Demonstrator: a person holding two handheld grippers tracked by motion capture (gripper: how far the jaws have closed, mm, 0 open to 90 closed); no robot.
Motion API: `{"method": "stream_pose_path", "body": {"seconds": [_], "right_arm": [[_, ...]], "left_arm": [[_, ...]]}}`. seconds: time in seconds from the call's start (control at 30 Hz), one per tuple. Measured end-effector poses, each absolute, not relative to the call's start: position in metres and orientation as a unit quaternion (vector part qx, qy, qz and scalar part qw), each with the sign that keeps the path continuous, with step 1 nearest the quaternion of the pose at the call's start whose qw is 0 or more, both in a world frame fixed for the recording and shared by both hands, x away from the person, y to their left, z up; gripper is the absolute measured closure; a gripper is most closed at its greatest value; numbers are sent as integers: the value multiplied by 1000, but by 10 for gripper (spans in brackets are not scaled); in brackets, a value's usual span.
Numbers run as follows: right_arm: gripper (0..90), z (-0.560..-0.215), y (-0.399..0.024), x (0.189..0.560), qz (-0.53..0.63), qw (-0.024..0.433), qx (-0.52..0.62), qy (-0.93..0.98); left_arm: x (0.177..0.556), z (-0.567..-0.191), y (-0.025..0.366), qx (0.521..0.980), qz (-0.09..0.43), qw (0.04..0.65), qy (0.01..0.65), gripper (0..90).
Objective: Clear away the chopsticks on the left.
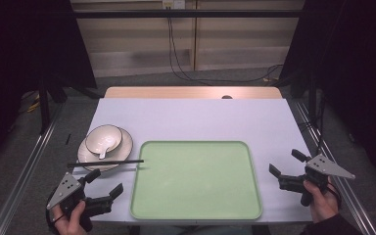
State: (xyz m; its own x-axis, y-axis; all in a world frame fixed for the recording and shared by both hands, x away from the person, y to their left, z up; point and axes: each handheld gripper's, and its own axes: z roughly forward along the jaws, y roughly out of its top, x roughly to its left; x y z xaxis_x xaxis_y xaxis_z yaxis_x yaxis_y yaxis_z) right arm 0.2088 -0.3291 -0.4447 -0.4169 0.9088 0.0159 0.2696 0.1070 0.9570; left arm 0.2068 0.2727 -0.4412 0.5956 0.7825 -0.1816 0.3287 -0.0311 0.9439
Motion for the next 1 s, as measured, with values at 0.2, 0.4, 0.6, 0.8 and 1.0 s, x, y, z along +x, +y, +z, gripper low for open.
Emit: {"method": "stream_pose_path", "body": {"seconds": [0.2,0.4,0.6,0.8,1.0], "right_arm": [[19,-444,-329,208,512,304,427,681],[32,-444,-328,208,514,286,425,688],[32,-444,-327,207,520,284,423,686],[34,-444,-326,207,519,281,412,694],[34,-444,-325,208,520,277,414,694]], "left_arm": [[207,-441,273,696,198,566,396,16],[207,-440,273,697,198,563,398,16],[206,-434,282,695,204,558,404,16],[201,-423,293,696,215,561,394,22],[202,-414,301,724,221,526,388,29]]}}
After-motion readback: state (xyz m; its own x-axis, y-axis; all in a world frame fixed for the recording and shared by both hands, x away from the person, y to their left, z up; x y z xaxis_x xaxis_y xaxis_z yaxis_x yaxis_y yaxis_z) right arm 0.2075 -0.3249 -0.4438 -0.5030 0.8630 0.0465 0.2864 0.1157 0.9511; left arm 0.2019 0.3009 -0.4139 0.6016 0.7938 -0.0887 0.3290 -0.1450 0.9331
